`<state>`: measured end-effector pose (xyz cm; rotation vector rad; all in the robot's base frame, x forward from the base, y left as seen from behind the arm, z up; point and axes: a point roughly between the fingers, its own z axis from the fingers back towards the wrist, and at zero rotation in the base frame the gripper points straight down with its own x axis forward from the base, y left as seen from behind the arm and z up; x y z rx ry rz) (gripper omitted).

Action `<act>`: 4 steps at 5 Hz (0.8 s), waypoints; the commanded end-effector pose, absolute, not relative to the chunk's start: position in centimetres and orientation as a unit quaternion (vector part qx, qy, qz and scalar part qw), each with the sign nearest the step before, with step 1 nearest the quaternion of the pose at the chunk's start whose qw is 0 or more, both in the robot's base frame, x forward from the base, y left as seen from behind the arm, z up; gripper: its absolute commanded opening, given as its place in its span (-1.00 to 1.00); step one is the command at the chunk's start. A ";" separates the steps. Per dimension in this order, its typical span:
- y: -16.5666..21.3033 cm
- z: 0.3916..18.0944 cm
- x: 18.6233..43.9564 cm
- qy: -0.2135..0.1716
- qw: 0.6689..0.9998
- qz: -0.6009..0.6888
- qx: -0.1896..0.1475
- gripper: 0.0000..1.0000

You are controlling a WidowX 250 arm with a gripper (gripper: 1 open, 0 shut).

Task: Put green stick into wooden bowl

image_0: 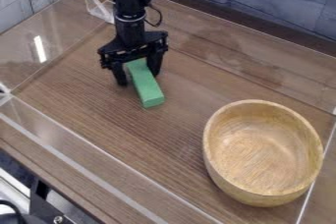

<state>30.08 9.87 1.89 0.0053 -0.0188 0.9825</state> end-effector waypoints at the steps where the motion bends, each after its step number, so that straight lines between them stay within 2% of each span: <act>1: 9.5 3.4 30.3 -0.031 0.889 0.457 0.004 1.00; 2: 9.6 3.7 30.6 -0.029 0.900 0.434 0.002 -1.00; 4: 8.5 5.9 31.1 -0.018 0.913 0.407 -0.011 -1.00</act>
